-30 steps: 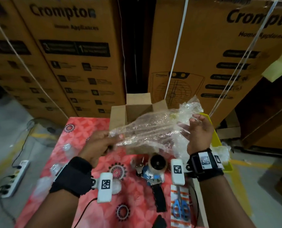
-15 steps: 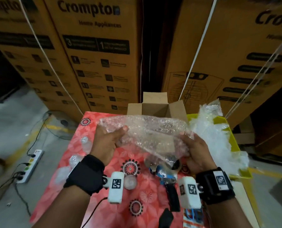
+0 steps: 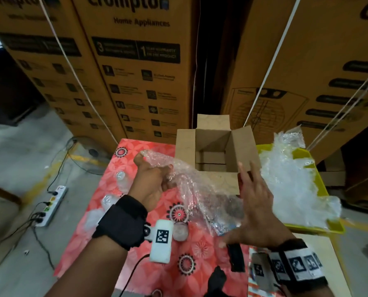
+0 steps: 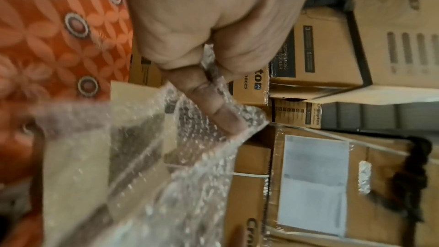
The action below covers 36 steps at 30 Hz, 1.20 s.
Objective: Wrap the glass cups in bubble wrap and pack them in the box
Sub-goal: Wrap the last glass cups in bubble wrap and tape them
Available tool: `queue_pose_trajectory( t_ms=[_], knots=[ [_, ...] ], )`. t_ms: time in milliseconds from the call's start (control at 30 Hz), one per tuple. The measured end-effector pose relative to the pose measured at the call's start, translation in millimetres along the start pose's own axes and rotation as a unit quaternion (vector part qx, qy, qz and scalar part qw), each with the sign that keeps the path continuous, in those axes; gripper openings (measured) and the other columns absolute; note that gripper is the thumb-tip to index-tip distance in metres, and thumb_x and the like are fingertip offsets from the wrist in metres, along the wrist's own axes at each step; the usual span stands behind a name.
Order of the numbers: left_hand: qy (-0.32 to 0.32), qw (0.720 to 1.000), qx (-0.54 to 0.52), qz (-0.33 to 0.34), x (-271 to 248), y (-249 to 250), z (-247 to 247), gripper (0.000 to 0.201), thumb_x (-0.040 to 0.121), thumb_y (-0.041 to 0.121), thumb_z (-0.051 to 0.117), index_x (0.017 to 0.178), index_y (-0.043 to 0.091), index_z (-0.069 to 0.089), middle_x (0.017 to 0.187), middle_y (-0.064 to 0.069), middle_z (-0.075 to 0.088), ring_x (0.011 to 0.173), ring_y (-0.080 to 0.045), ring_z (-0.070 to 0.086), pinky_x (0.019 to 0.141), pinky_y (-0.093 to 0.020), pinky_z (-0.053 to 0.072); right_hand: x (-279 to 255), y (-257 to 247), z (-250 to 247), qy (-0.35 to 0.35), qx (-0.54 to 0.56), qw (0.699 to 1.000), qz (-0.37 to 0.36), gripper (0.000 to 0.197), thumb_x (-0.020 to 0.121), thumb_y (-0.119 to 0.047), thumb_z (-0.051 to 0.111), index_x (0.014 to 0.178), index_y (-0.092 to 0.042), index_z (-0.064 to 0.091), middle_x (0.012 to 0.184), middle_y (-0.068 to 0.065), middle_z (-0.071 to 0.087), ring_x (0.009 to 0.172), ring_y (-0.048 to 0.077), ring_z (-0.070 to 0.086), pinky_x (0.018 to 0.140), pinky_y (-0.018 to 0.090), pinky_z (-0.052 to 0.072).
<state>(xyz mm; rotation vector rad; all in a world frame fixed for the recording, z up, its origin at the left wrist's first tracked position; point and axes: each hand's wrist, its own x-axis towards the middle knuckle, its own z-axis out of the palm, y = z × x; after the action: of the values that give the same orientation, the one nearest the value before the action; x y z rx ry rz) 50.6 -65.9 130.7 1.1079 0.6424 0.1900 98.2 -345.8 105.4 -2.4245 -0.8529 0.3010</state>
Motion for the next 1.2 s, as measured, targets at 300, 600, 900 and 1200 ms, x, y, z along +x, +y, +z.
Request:
queue_pose_trajectory(
  t_ms=[300,600,900,1200],
  knots=[
    [-0.023,0.988,-0.14,-0.054,0.0,18.4,21.2,0.101,0.099,-0.021,0.048,0.166,0.026,-0.012,0.137,-0.03,0.053,0.087,-0.031,0.081,0.058,-0.032,0.064,16.4,-42.0,40.8,0.261,0.187,0.935,-0.153,0.034,0.089,-0.013,0.08,0.122,-0.011,0.07,0.151,0.011,0.058,0.144,0.027,0.051,0.112,0.053,0.044],
    [-0.007,0.999,0.017,0.04,10.7,-5.5,-32.2,0.079,0.106,0.006,0.06,0.151,0.053,0.014,0.145,-0.012,0.05,0.11,-0.037,0.075,0.091,-0.052,0.063,28.1,0.7,6.2,0.209,0.58,0.753,0.228,0.045,0.089,-0.048,0.074,0.111,-0.009,0.081,0.117,0.021,0.076,0.111,0.037,0.074,0.108,0.06,0.05],
    [-0.112,0.922,0.371,0.022,9.0,-125.8,-97.7,0.138,0.047,0.051,0.106,0.147,0.045,0.011,0.138,0.002,0.049,0.134,-0.015,0.05,0.104,-0.038,0.048,15.7,10.7,9.9,0.255,0.595,0.732,0.214,0.054,0.091,-0.054,0.073,0.122,-0.01,0.077,0.123,0.022,0.074,0.118,0.042,0.07,0.11,0.068,0.046],
    [-0.2,0.867,0.456,0.037,22.1,-180.2,-90.1,0.134,0.05,0.033,0.104,0.146,0.063,0.017,0.146,0.012,0.055,0.134,-0.015,0.057,0.112,-0.043,0.052,11.5,6.4,4.9,0.405,0.438,0.786,0.163,0.045,0.109,-0.039,0.055,0.085,-0.004,0.07,0.075,0.006,0.073,0.071,0.023,0.067,0.072,0.034,0.05]
  ],
)
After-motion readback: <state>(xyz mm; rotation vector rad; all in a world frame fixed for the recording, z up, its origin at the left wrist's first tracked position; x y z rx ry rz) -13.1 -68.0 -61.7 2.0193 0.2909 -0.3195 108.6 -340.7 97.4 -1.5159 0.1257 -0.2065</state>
